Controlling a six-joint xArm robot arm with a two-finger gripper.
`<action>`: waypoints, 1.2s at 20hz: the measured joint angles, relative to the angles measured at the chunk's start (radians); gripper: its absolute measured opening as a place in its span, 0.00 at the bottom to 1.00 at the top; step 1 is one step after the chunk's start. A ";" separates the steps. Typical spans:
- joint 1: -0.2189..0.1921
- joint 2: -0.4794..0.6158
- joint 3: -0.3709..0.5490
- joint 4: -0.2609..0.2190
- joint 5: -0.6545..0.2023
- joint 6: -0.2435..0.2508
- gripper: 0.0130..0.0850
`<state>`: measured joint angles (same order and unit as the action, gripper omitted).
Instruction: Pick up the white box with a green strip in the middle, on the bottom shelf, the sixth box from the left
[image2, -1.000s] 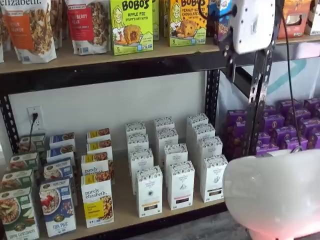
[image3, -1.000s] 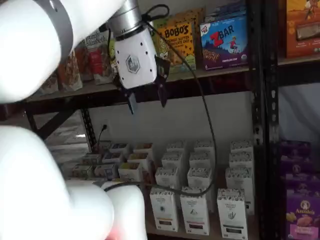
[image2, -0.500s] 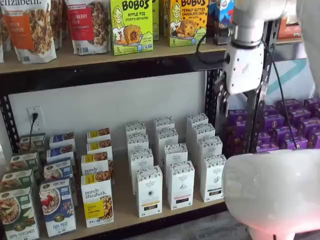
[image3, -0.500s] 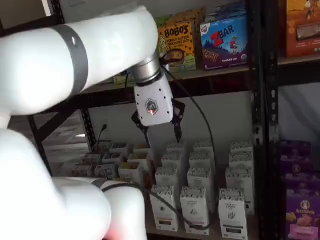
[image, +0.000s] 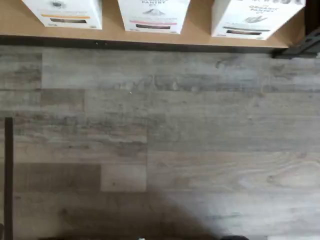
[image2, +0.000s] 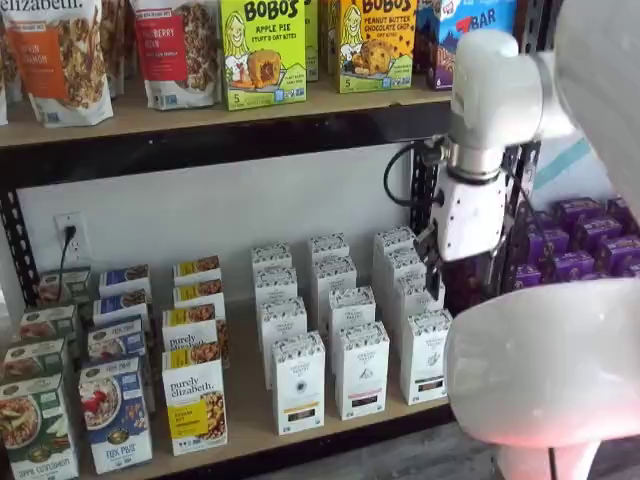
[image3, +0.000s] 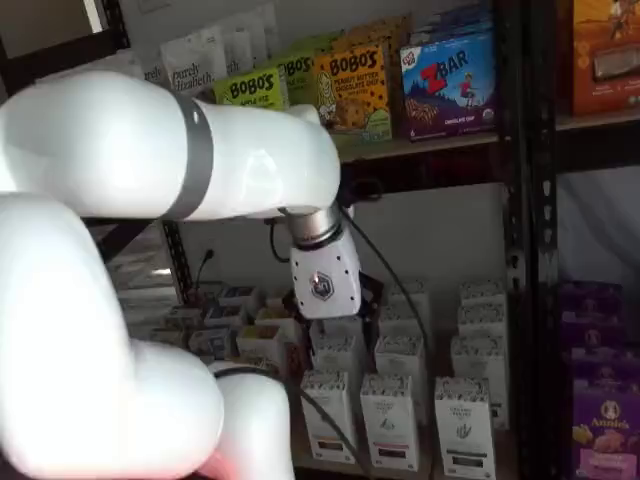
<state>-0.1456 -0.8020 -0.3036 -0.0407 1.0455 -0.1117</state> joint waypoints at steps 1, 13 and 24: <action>-0.002 0.020 0.021 0.010 -0.046 -0.006 1.00; -0.010 0.366 0.100 0.006 -0.499 -0.002 1.00; -0.081 0.716 0.003 -0.058 -0.762 -0.013 1.00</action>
<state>-0.2267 -0.0861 -0.3003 -0.0986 0.2832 -0.1242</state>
